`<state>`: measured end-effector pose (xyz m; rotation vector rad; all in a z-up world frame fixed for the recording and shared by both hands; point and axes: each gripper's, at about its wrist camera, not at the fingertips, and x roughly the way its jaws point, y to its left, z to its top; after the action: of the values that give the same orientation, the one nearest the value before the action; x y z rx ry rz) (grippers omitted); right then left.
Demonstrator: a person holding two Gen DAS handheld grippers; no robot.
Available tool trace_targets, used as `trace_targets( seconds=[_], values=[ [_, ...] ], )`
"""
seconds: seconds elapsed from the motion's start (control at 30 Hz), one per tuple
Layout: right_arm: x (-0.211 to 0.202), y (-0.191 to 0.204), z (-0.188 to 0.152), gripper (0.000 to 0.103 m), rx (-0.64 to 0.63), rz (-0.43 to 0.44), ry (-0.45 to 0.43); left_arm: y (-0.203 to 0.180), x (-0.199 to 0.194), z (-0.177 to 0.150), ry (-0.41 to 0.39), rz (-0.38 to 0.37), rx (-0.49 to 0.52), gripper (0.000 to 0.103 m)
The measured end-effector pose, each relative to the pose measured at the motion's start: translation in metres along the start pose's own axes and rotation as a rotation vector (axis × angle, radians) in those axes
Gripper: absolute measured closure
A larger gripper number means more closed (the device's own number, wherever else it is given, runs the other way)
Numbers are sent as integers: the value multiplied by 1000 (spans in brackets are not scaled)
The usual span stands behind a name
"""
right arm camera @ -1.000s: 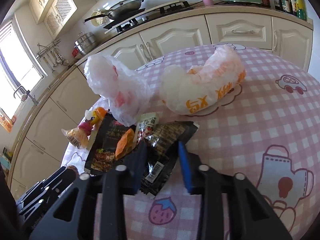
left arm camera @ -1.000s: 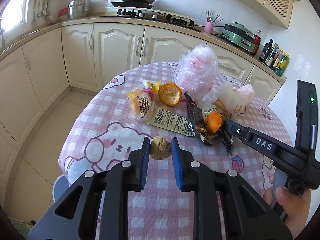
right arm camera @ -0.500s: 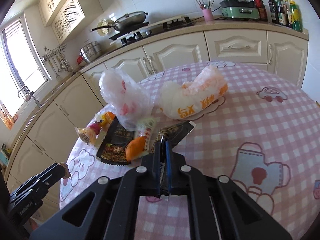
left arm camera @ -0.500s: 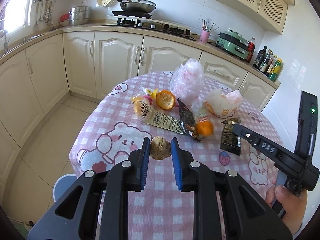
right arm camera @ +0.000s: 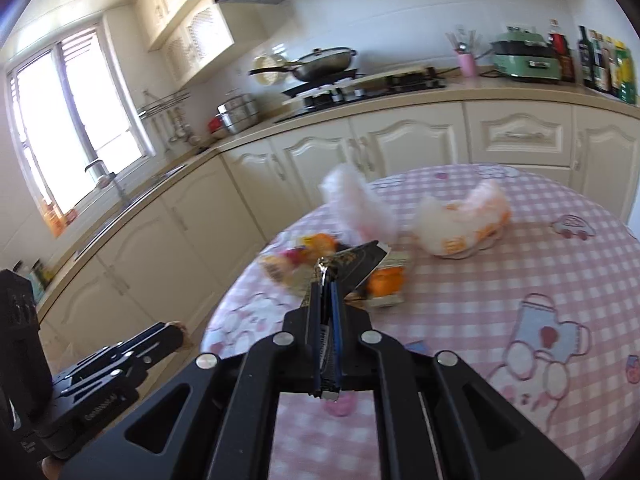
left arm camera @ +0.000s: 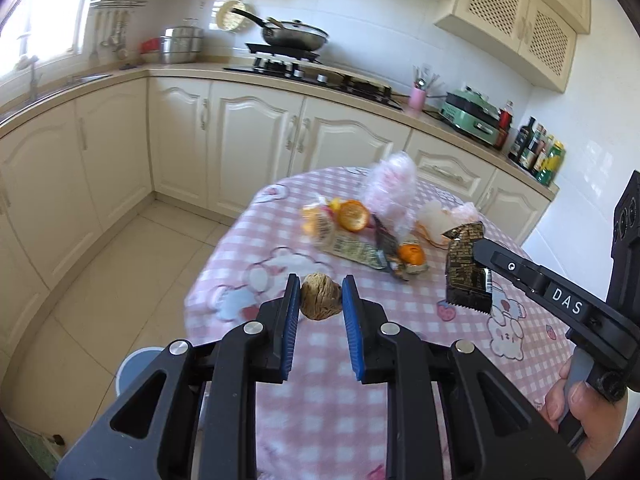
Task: Collect trash
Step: 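Carry the walnut and wrapper over the bucket and open both tools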
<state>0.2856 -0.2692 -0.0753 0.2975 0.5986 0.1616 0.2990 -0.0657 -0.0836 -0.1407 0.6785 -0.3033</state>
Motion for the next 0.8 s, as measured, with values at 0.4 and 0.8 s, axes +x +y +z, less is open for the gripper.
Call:
trace_targets(
  seconds=[0.4,0.8],
  values=[
    [62,141,-31,98,-164,194,118,113,-46,-20,-32,155,-151,83],
    [170,258,-93,98,-274,300,341,223,-33,-48,38,313,-316,83]
  ],
)
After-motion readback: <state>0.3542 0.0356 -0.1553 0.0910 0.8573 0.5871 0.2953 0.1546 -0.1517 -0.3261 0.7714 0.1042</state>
